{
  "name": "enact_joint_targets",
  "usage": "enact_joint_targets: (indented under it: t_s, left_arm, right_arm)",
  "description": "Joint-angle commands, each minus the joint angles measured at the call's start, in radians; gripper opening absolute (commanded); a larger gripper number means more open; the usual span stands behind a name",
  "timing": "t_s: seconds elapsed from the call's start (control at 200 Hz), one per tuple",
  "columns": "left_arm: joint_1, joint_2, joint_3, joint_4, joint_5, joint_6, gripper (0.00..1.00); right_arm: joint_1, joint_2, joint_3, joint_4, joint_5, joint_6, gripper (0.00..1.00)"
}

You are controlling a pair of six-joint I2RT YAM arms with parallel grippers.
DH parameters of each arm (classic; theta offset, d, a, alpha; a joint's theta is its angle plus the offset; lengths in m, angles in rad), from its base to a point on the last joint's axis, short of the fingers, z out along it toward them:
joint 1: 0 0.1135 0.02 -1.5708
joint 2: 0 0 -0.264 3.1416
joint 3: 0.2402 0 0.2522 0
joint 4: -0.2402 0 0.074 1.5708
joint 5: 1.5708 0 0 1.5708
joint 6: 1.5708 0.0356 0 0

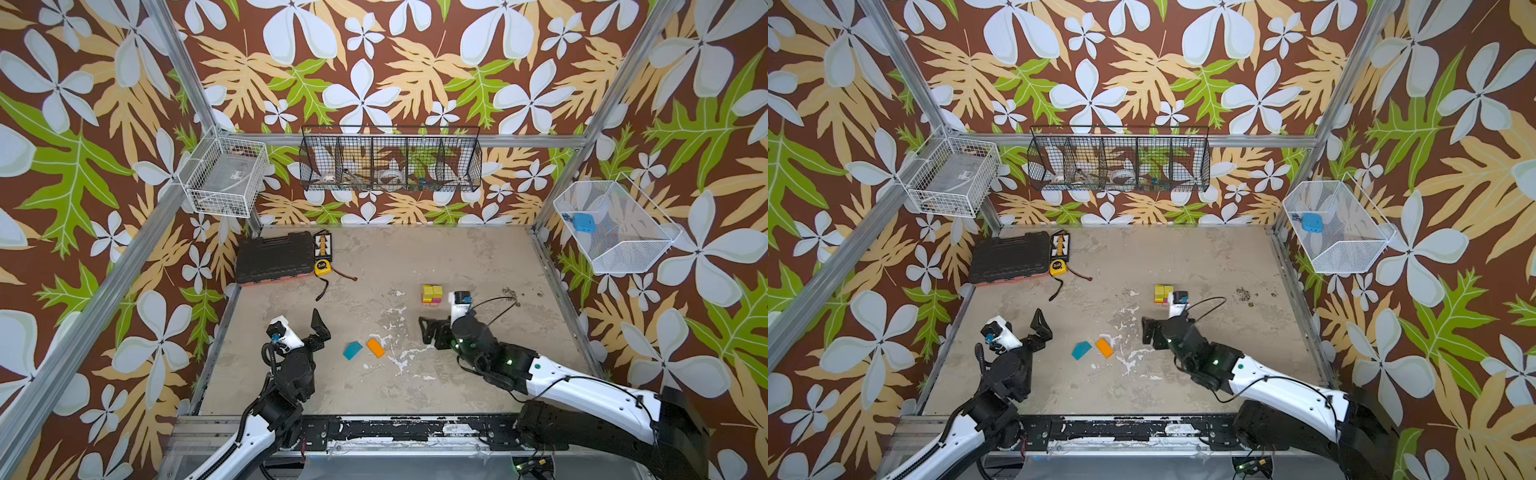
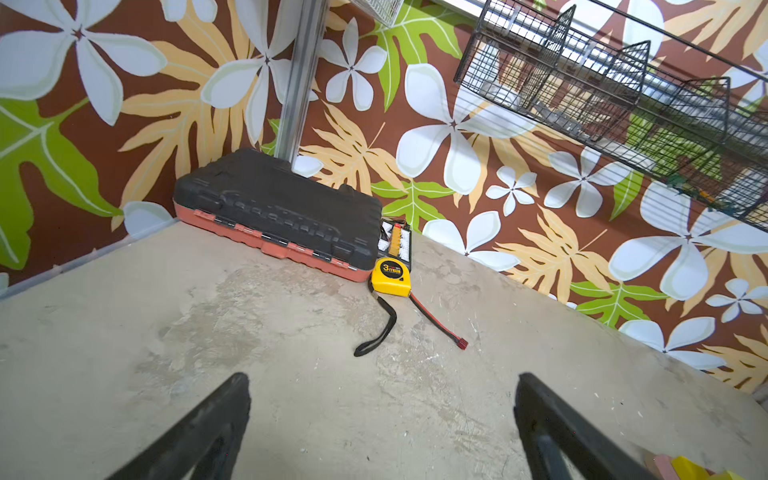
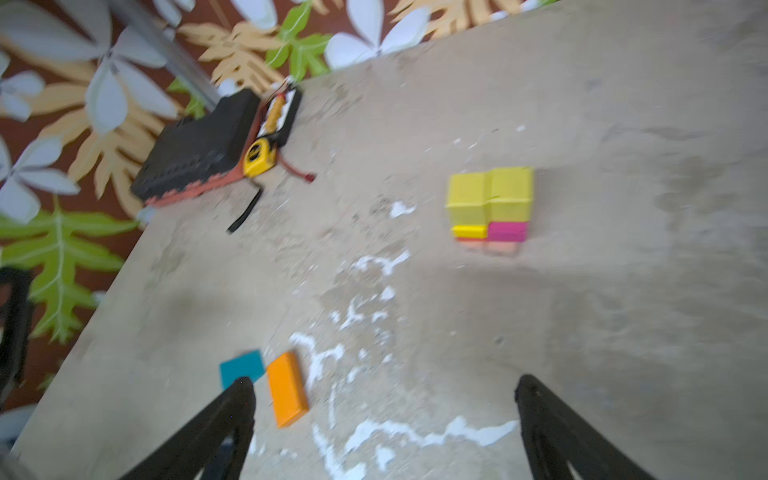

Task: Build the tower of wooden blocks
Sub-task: 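Move the right gripper over the orange bar beside the teal wedge, then lower the right gripper around the orange bar and close on it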

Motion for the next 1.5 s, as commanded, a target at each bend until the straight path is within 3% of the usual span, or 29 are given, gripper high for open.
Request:
enact_joint_targets:
  t_s: [0.0,0.295,0.806,1.076,1.331,1.497]
  left_arm:
    - [0.002,-0.008,-0.068,0.123,0.083,0.018,1.0]
    - [0.002,0.184,-0.025,0.153,0.101,-0.018,0.95]
    - [0.002,0.221,-0.02,0.184,0.1,0.0,0.97]
    - [0.002,0.202,-0.026,0.179,0.112,-0.003,0.98]
    - [0.002,0.208,-0.029,0.197,0.131,0.007,1.0]
    - [0.002,0.225,-0.027,0.214,0.134,0.016,1.0]
  right_arm:
    - [0.111,0.11,0.068,-0.11,0.119,0.059,0.93]
    - [0.273,0.407,0.191,-0.114,0.068,0.067,0.87]
    - [0.268,0.77,0.432,-0.222,0.074,-0.019,0.82]
    - [0.199,0.788,0.411,-0.295,0.104,0.02,0.78]
    - [0.153,0.783,0.354,-0.397,0.221,0.122,0.83]
    - [0.14,0.74,0.318,-0.375,0.212,0.14,0.85]
